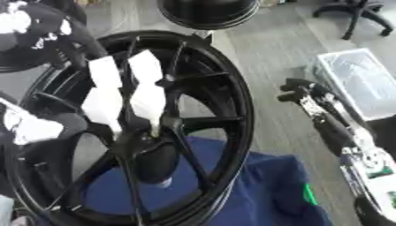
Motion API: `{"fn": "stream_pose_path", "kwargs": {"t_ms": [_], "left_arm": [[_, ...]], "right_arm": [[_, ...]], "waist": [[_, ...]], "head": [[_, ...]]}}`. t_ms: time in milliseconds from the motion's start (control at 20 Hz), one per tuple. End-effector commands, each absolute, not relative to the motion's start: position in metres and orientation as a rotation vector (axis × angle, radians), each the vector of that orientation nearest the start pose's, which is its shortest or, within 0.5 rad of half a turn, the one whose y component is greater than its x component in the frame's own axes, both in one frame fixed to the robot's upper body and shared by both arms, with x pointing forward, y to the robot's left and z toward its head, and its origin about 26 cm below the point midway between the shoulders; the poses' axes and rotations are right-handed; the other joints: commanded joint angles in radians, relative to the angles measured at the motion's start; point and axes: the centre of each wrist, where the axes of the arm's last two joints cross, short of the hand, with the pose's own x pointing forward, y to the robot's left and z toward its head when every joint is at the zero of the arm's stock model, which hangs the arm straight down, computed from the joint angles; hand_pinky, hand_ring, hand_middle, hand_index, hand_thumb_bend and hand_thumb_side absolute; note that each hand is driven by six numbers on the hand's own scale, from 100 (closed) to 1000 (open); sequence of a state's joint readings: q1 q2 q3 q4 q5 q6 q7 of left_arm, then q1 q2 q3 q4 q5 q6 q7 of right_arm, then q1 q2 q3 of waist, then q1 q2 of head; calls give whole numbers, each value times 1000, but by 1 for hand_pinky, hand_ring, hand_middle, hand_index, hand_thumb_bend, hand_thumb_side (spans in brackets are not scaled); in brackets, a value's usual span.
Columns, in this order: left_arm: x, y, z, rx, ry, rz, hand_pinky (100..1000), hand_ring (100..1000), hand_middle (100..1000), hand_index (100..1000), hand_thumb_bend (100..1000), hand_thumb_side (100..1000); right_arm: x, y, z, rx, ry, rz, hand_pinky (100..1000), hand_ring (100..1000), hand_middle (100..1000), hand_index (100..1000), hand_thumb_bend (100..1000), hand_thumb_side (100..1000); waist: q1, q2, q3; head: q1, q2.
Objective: Pull the pin out of the wheel hub.
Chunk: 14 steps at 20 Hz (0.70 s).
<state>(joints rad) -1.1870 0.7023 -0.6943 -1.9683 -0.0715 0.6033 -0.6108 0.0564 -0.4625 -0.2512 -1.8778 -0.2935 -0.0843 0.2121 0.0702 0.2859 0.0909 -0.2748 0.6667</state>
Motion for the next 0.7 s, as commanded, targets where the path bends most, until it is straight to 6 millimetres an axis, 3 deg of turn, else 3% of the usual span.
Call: {"fn": "stream_pose_path", "kwargs": {"t_ms": [50,300,700], "left_arm": [[278,107,354,329,-1406,-1835,709,732,774,815,441,100],[295,109,348,367,-1407,-1808,684,705,760,804,422,100],[314,109,338,398,-1414,-1779,688,742,787,800,362,100]], "right_arm": [[250,-389,132,-164,-1951,330,975,768,762,835,100,630],[251,-388,131,-163,-1949,335,975,768,762,835,100,632],[252,-388,132,-157,-1950,340,975,768,762,835,100,632]], "waist": [[-7,-14,-1],[-8,-12,-3],[-9,-10,-6]], "head": [[3,-2],[3,-4],[1,-7]]}}
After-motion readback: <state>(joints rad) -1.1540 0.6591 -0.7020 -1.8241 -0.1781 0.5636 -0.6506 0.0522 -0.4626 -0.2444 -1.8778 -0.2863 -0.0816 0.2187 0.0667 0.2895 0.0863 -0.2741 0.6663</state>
